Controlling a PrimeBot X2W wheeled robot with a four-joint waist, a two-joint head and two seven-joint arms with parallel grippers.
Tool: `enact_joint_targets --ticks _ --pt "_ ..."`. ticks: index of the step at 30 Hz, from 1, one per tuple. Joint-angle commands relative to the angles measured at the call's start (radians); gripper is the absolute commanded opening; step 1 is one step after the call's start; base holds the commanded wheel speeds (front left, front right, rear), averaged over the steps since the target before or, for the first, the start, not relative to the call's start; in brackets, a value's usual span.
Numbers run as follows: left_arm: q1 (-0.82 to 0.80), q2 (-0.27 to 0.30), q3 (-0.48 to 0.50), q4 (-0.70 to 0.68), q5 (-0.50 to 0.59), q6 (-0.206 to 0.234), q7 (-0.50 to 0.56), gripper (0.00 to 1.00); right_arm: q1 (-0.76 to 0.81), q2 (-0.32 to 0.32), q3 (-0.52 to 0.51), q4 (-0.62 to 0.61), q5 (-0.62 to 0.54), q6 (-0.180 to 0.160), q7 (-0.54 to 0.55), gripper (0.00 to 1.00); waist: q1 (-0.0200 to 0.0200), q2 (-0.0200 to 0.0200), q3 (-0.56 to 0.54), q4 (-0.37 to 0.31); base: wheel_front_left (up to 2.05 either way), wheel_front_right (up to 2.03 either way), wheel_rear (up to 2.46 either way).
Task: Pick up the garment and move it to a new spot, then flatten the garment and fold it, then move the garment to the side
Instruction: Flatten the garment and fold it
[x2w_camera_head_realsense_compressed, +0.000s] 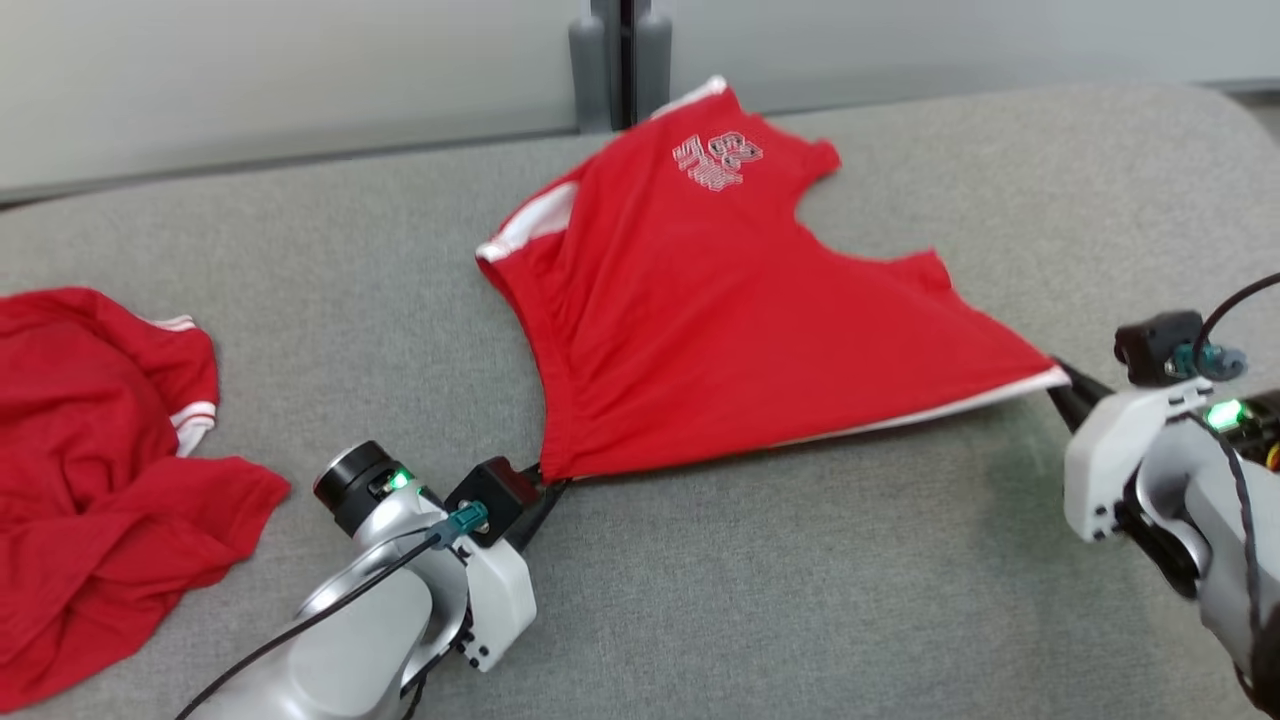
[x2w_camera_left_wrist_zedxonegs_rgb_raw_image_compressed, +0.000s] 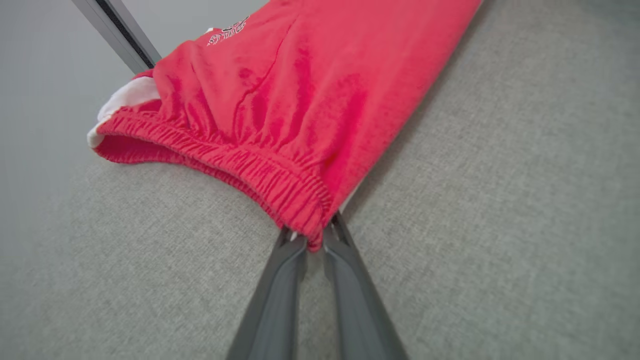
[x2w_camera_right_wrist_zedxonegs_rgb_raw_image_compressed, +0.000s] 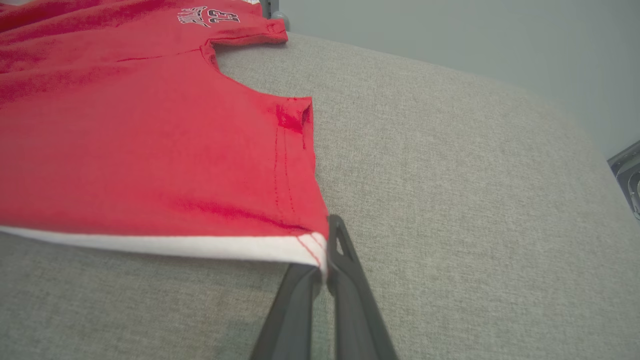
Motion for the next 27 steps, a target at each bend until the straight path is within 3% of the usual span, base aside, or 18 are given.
enact_joint_targets --ticks 1,8,12,20,21,27 --pt "0.021 0.026 -0.032 -0.007 -0.044 0.001 0.0 0.0 0.032 -0.048 0.037 -0.028 0.038 -0.003 0.032 0.0 0.0 0.0 -0.056 -0.002 0.0 0.0 0.0" --pt "0.072 0.096 -0.166 -0.103 -0.202 0.001 0.009 0.0 0.102 -0.217 0.196 -0.208 0.195 -0.003 0.172 0.0 0.0 0.0 -0.132 0.019 0.0 0.0 0.0" --pt "0.092 0.165 -0.242 -0.188 -0.303 0.001 0.076 0.0 0.127 -0.308 0.247 -0.294 0.271 -0.004 0.247 0.0 0.0 0.0 -0.157 0.027 0.0 0.0 0.0" --pt "0.117 0.291 -0.31 -0.37 -0.424 0.001 0.168 0.0 0.166 -0.437 0.287 -0.439 0.386 -0.006 0.38 0.0 0.0 0.0 -0.188 0.028 0.0 0.0 0.0" --pt "0.113 0.325 -0.318 -0.413 -0.436 0.002 0.191 0.0 0.17 -0.478 0.293 -0.48 0.404 -0.007 0.403 0.0 0.0 0.0 -0.19 0.028 0.0 0.0 0.0" --pt "0.138 0.374 -0.33 -0.492 -0.447 0.002 0.231 0.0 0.193 -0.554 0.287 -0.549 0.471 -0.007 0.465 0.0 0.0 0.0 -0.198 0.024 0.0 0.0 0.0"
